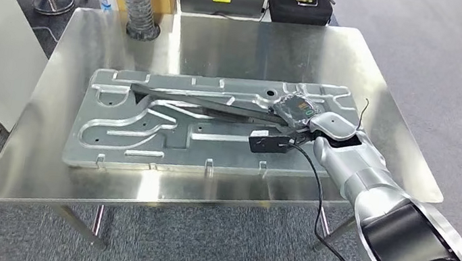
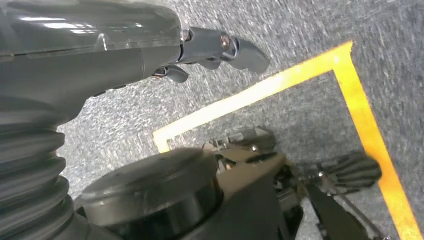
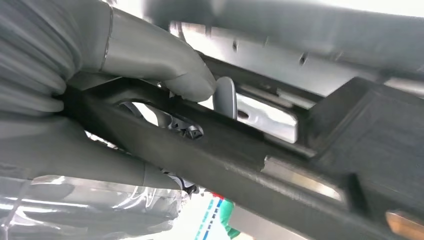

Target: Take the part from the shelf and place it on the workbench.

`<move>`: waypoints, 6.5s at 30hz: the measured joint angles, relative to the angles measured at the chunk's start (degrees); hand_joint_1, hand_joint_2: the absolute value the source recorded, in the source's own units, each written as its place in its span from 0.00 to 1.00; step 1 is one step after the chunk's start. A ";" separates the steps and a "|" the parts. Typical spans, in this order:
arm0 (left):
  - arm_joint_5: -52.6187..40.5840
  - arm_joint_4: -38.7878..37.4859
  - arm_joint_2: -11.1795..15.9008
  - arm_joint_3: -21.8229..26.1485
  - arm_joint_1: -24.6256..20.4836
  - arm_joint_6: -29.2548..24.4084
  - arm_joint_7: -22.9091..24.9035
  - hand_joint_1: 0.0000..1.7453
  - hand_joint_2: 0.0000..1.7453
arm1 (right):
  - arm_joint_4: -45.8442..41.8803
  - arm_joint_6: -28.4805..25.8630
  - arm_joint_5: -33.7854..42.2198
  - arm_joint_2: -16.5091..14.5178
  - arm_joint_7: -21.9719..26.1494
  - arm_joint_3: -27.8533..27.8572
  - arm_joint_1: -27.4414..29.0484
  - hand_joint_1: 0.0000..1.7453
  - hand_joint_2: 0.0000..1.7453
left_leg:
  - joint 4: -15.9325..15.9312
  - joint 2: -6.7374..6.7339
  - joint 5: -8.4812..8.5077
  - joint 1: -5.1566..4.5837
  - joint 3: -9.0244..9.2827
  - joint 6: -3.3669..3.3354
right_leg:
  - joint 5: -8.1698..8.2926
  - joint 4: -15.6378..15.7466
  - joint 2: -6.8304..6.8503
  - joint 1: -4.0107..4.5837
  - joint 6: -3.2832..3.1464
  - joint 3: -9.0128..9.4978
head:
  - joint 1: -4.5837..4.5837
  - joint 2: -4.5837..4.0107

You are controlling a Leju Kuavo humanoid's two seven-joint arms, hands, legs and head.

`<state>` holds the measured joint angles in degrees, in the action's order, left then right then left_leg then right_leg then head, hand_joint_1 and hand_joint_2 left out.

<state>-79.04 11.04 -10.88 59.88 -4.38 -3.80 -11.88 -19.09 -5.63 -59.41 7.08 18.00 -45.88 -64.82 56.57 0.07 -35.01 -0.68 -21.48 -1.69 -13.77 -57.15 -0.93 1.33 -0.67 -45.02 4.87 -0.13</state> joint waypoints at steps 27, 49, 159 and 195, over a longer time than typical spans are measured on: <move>1.03 -0.11 0.10 -0.08 -0.51 -0.72 -0.92 0.00 1.00 | 0.05 1.74 -0.09 -1.03 0.20 -2.69 -2.03 1.00 1.00 | 2.04 0.09 10.19 1.36 -12.93 0.44 | -11.41 -9.50 0.60 -2.09 2.46 4.23 | 0.02 0.00; 0.47 -0.11 0.17 -0.12 -0.99 -0.50 -0.98 0.00 1.00 | -0.51 1.59 0.05 1.25 -0.35 -3.76 -2.09 1.00 1.00 | 0.99 0.13 10.90 0.71 -12.74 0.35 | -10.47 -1.78 0.85 -1.13 0.87 8.93 | 0.04 0.00; 0.59 -0.17 2.33 -0.58 0.27 -3.66 3.88 0.00 0.00 | 6.19 -16.26 36.27 -3.19 -6.16 42.93 37.63 0.00 0.00 | 9.31 -1.75 6.12 2.02 -18.12 2.89 | -12.01 0.50 0.93 -1.25 -0.31 13.41 | 0.04 0.00; -1.31 -0.07 1.60 -1.14 -1.13 -4.16 6.09 0.00 0.00 | 9.02 -1.74 41.42 -7.04 -13.19 53.79 59.65 0.00 0.00 | 14.96 0.16 5.26 1.44 -14.46 3.00 | -11.33 0.43 2.21 -1.75 0.23 11.39 | 0.11 0.00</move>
<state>-80.35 10.97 -9.29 58.75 -5.51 -7.96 -5.79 -10.08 -7.37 -17.99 0.04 4.81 7.91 -5.17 71.53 0.23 -29.74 0.76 -35.94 1.31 -25.10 -56.72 1.28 -0.41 -0.44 -33.63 4.98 -0.13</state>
